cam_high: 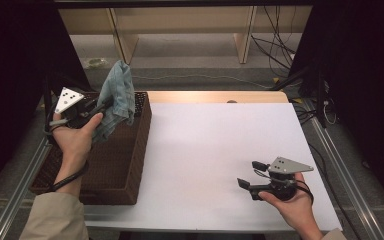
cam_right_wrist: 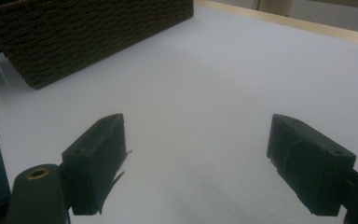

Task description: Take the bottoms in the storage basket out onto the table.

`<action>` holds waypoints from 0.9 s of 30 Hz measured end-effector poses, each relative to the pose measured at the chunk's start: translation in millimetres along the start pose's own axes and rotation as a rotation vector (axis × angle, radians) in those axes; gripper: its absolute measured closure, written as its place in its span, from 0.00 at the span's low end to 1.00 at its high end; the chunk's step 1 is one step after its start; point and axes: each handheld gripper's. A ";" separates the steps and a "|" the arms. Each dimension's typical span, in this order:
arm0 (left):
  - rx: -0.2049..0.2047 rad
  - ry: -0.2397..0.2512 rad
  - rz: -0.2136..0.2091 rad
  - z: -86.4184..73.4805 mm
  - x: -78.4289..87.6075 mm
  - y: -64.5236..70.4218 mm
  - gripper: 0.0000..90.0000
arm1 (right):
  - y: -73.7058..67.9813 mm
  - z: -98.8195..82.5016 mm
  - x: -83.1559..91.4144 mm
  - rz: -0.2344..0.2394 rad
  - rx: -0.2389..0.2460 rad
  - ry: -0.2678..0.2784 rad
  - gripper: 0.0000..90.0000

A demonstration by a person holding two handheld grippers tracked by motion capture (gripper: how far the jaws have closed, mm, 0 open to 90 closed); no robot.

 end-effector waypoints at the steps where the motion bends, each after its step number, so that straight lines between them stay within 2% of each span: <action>1: -0.003 -0.001 0.000 0.2 0.3 0.4 0.82 | 0.0 0.0 0.0 0.000 0.000 0.000 0.23; 27: -0.018 0.012 -0.023 5.9 3.8 10.3 0.82 | 0.2 0.0 0.2 0.001 -0.001 0.006 0.22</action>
Point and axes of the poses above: each handheld gripper's, and its own axes: x roughly backward along the jaws, z roughly out of its top, y roughly to its right, and after that the axes turned 15 degrees about -y, right-handed
